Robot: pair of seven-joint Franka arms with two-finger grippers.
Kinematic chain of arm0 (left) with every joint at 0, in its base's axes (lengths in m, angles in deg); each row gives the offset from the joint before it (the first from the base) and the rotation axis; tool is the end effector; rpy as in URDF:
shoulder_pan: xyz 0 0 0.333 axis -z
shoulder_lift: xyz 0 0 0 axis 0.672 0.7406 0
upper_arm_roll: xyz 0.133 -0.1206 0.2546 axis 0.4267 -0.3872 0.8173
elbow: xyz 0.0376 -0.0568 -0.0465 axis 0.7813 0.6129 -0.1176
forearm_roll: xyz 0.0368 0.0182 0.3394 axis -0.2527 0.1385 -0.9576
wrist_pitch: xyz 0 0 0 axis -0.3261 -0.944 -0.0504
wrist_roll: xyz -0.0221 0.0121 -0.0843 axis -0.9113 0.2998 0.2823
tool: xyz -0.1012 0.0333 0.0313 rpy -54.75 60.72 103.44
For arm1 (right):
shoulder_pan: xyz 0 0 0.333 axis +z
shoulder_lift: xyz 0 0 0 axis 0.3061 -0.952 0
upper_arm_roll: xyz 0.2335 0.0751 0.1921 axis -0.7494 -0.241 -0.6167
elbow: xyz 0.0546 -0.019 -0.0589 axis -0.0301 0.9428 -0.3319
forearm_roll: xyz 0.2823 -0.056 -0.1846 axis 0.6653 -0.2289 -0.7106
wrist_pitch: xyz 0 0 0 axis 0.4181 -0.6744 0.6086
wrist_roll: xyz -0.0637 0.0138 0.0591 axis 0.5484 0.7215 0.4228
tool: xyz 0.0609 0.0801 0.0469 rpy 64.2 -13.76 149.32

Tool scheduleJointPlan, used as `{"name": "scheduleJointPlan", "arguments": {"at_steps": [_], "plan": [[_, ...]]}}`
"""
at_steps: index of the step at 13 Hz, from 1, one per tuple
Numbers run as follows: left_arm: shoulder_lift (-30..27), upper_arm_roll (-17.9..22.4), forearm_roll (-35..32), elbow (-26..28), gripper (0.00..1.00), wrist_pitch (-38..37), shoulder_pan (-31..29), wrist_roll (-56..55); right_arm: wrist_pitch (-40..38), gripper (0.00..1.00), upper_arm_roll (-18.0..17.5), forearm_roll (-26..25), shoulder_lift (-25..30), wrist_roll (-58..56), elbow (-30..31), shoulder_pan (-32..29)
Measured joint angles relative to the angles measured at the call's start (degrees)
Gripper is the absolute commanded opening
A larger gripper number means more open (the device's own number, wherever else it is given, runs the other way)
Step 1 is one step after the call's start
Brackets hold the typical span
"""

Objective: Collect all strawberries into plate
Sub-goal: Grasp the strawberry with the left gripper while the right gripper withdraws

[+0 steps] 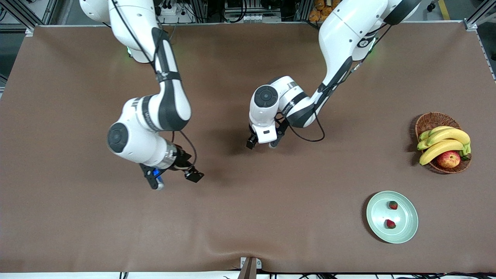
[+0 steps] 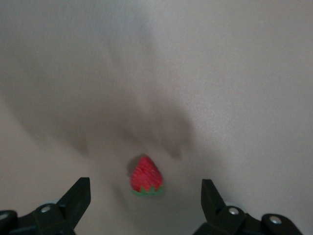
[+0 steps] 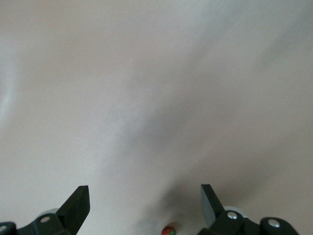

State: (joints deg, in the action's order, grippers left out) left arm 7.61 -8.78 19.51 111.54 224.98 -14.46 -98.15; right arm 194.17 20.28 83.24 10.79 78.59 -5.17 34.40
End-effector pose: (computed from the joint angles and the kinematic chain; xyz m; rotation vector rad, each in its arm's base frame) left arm 0.4666 -0.4623 0.2413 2.5726 1.6931 -0.0739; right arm 0.6132 0.2447 0.3548 -2.5553 1.2360 0.2667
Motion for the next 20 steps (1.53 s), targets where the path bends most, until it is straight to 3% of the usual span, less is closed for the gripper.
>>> {"name": "scheduleJointPlan", "arguments": {"at_steps": [4,8,11,12,13,14,16,17,19,20], "plan": [[1.9,0.7,0.0,-2.1,1.0,0.0,-0.1,-12.2,-8.4,1.0,0.1,-3.6,2.8,-13.0,-0.8,-9.5],[3.2,0.8,0.0,-2.6,1.0,0.1,0.2,-14.2,-13.2,1.0,-0.8,-15.1,6.8,-30.9,-1.6,-17.2],[3.9,1.2,0.0,-2.6,1.0,0.1,1.6,-14.5,-15.9,1.0,-6.4,-23.1,12.4,-40.4,-2.0,-26.0],[4.0,1.3,0.0,-2.6,0.88,0.1,1.7,-14.8,-16.3,1.0,-9.5,-27.2,14.9,-41.2,-2.0,-28.7],[4.0,1.4,0.0,-2.7,0.59,0.1,1.7,-15.7,-16.5,1.0,-12.2,-31.1,17.4,-41.3,-2.0,-30.4],[4.0,1.6,0.0,-2.9,0.37,0.1,1.7,-16.6,-17.0,1.0,-14.8,-34.4,20.2,-41.2,-1.8,-31.6],[4.0,1.6,0.0,-2.9,0.34,0.1,1.7,-17.0,-17.5,1.0,-20.7,-38.9,25.2,-41.2,-0.5,-35.2],[4.0,1.7,0.0,-3.0,0.27,0.1,1.7,-17.0,-17.6,1.0,-24.4,-40.8,27.5,-41.2,0.5,-38.0],[4.0,1.6,0.0,-3.0,0.0,0.1,1.7,-17.0,-17.6,1.0,-28.8,-42.6,31.5,-41.2,3.1,-42.3],[4.0,1.7,0.0,-3.0,0.0,0.1,1.7,-17.0,-17.1,1.0,-30.2,-42.8,33.7,-41.2,4.9,-44.0]]}}
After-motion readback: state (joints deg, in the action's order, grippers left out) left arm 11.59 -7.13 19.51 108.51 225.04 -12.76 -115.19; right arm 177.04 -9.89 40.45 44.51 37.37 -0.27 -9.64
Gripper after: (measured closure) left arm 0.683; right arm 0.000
